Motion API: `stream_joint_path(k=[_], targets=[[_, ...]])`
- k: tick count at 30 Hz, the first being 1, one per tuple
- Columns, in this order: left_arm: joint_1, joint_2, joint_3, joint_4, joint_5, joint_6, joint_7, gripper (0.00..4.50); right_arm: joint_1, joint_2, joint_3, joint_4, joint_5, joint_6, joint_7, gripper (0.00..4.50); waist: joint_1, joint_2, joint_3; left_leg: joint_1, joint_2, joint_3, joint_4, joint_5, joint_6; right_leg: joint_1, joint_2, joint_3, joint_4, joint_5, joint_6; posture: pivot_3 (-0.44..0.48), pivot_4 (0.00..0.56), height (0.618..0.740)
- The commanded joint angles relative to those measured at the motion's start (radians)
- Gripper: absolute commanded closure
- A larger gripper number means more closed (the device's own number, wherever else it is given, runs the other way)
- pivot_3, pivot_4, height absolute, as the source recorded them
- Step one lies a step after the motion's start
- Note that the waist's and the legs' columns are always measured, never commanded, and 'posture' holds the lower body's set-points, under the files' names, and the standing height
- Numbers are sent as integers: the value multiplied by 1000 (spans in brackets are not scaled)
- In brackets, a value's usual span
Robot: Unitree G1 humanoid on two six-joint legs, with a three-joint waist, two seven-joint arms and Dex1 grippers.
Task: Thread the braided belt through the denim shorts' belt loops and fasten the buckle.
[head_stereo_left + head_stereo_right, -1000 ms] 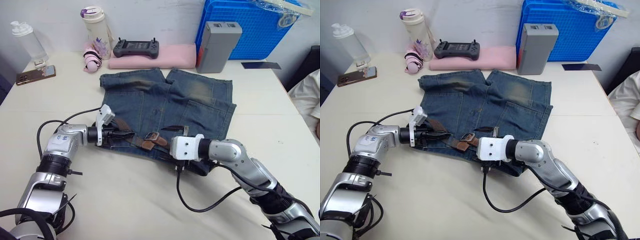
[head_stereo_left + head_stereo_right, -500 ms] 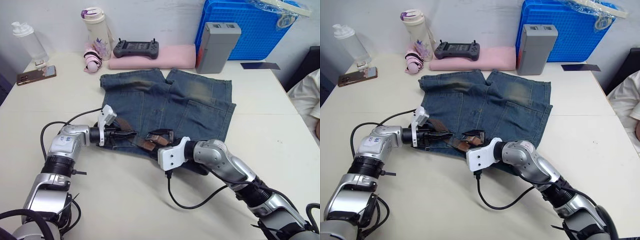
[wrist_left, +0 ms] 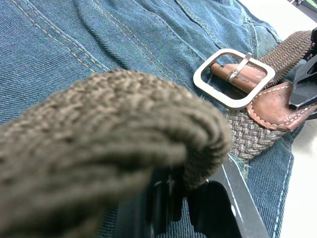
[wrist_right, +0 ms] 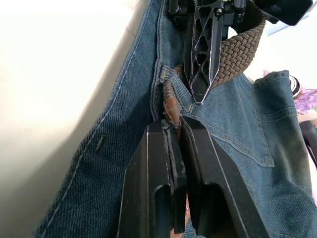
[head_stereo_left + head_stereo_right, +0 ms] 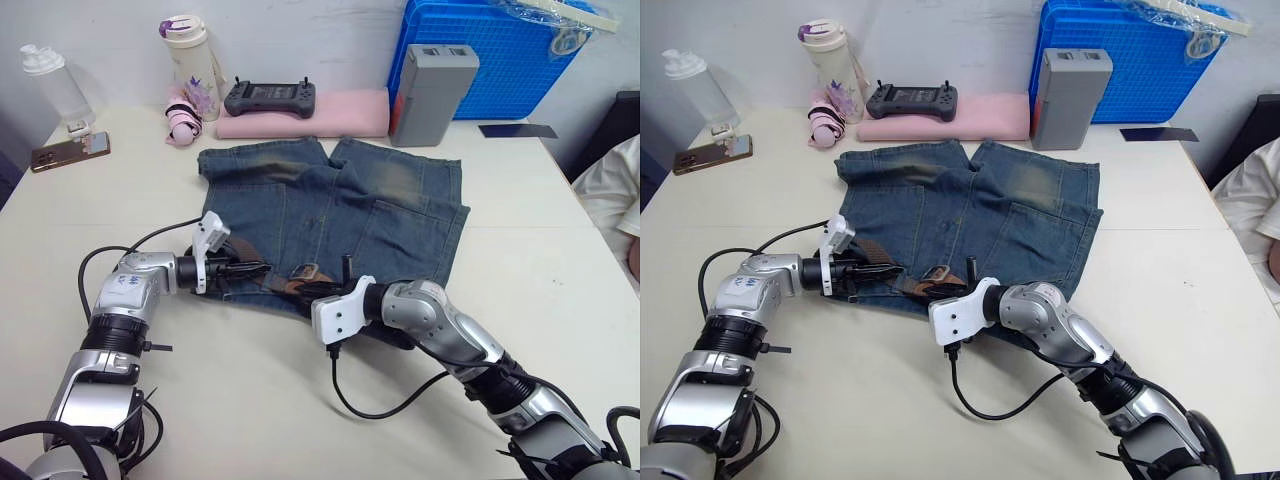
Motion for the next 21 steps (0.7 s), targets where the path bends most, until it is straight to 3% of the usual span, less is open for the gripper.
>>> stream_joint_path(k=[1, 6, 13, 16, 20, 21], targets=[[10, 7, 49, -57, -43, 71, -7, 3599, -3, 11, -24, -26, 7, -11, 1, 4500, 0, 0, 0, 0, 0, 0, 0, 0, 0, 0, 0, 0, 0, 0, 0, 0, 150, 725], [53, 33, 133, -180, -89, 201, 80, 1552, 2, 10, -28, -28, 3, -8, -2, 4500, -3, 0, 0, 0, 0, 0, 0, 0, 0, 0, 0, 0, 0, 0, 0, 0, 150, 725], [290, 37, 281, -584, -233, 457, 245, 1552, 5, 17, -32, -22, 1, -5, -7, 4500, -13, 0, 0, 0, 1, -1, 0, 0, 0, 0, -1, 1, 0, 0, 0, 0, 150, 725], [372, 15, 311, -690, -241, 487, 334, 2376, 7, 18, -33, -24, 4, -5, -5, 4500, -12, 0, 0, 0, 0, -1, 0, 0, 0, 0, -1, 1, 0, 0, 0, 0, 150, 725], [399, -43, 332, -739, -199, 467, 493, 4254, 13, 12, -40, -33, 15, -7, 3, 4500, -8, 0, 0, 2, 0, -1, 0, 0, 0, 1, -1, 1, 0, 0, 0, 0, 150, 725], [399, -56, 333, -743, -187, 458, 529, 4447, 15, 9, -43, -39, 19, -5, 7, 4500, -6, 0, 0, 2, 0, -1, 0, 0, 0, 1, -1, 1, 0, 0, 0, 0, 150, 725]])
